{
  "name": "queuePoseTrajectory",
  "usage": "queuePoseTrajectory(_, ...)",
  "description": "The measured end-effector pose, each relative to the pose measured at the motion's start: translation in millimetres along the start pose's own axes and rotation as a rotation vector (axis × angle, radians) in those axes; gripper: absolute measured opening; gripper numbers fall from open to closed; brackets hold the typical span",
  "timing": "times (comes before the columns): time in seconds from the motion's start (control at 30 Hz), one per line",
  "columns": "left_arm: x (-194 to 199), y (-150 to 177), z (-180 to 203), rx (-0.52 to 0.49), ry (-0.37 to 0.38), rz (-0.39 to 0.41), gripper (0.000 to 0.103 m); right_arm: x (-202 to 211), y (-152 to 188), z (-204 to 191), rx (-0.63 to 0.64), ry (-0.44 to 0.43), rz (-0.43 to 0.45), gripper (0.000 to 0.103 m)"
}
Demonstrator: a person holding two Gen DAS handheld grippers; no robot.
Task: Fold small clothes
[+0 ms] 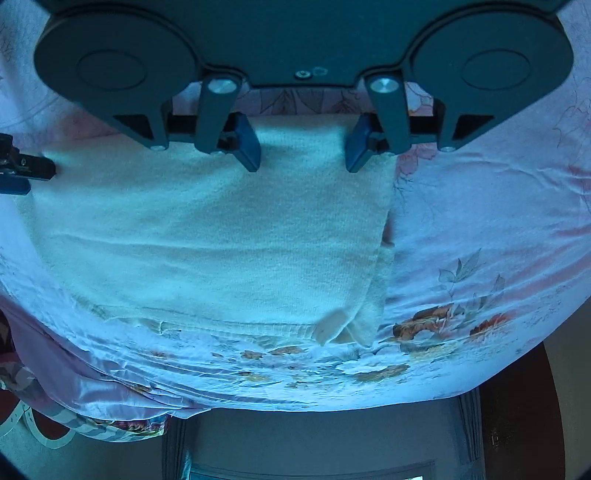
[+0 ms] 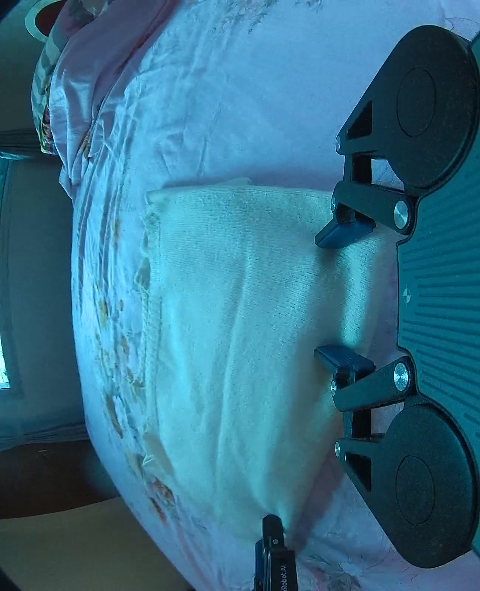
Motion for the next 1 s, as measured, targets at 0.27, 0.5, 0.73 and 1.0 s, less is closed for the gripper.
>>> queuePoseTrajectory(0.27, 0, -1, -27, 0.097, -0.014, -0.029, 0.049, 11, -7, 12, -0.058, 0.012, 0.004, 0.057)
queuePoseTrajectory(0.5, 10, -4, -33, 0.142, 0.012, 0.005, 0.049, 15, -11, 18, -0.09, 0.009, 0.026, 0.057)
queuePoseTrajectory(0.73, 2, -22, -14, 0.113, 0.026, 0.006, 0.048, 7, -28, 3, -0.072, -0.012, 0.044, 0.057)
queuePoseTrajectory(1.0, -29, -53, 16, 0.032, 0.045, 0.004, 0.048, -25, -60, -1, -0.02, 0.01, 0.054, 0.057)
Point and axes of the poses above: each gripper's, at about its wrist camera, not at the fingertips, and x roughly against the way its jaws point, z to its right, y to its underside, the point moved 4 cm from there along -x, roughly the way its jaws point, and after that the axes turned 3 degrees about -x, right-handed, at the moved point
